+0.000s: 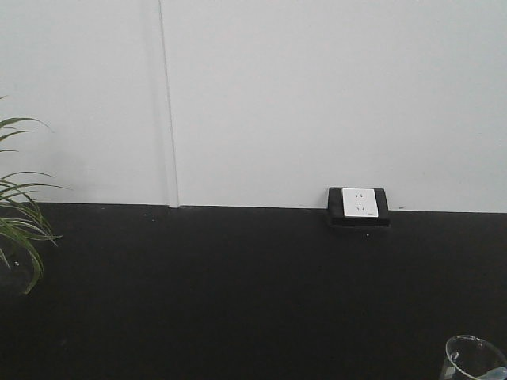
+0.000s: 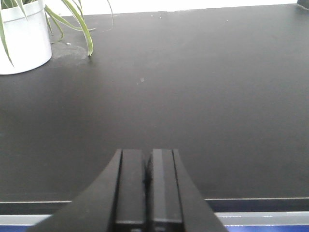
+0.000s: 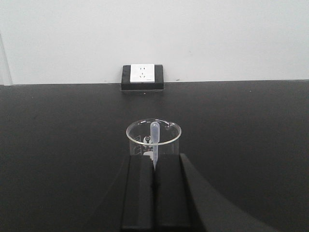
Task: Grab transparent chemical and place on left bench
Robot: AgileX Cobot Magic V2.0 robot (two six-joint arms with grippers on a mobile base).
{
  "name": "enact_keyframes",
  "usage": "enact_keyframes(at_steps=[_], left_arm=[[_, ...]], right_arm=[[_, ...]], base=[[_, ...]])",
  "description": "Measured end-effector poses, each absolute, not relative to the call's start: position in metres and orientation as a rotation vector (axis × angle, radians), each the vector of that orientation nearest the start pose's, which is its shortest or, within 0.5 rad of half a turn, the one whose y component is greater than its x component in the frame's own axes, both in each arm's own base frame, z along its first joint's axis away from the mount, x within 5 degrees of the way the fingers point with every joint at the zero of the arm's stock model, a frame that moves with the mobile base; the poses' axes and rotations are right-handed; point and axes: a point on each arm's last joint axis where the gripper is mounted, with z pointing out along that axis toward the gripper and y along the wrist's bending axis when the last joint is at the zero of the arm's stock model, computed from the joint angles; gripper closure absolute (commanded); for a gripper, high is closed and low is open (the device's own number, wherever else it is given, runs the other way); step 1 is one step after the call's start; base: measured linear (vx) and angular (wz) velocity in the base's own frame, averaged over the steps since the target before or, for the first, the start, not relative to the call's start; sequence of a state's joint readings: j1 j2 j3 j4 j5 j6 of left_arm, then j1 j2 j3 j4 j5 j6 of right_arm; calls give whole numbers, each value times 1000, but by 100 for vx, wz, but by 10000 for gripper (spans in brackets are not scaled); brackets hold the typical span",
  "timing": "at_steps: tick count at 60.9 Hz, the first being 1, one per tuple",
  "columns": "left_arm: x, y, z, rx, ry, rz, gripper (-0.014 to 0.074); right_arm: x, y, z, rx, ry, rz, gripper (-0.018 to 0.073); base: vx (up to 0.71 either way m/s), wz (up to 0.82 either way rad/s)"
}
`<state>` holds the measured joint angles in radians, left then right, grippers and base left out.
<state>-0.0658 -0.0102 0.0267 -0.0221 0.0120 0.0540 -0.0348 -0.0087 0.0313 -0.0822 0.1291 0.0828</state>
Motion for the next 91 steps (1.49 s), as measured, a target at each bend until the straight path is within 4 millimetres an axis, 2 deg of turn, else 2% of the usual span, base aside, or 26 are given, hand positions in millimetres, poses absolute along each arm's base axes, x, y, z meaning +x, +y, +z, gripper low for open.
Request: enact_keyframes(at_steps=[60, 80, 86, 91], left_arm=[[57, -4, 204, 74, 1510, -27, 600], [57, -4, 204, 74, 1510, -27, 600], [57, -4, 204, 74, 1510, -27, 600], [57, -4, 204, 74, 1510, -27, 600]], right_arm=[[57, -3, 193, 36, 1619, -34, 567], [54, 0, 221, 20, 1311, -6, 563], [54, -1, 223, 18, 1323, -13, 562], [56, -1, 233, 21, 1386, -21, 561]], base=[[0, 0], [0, 0], [0, 0], [0, 0]])
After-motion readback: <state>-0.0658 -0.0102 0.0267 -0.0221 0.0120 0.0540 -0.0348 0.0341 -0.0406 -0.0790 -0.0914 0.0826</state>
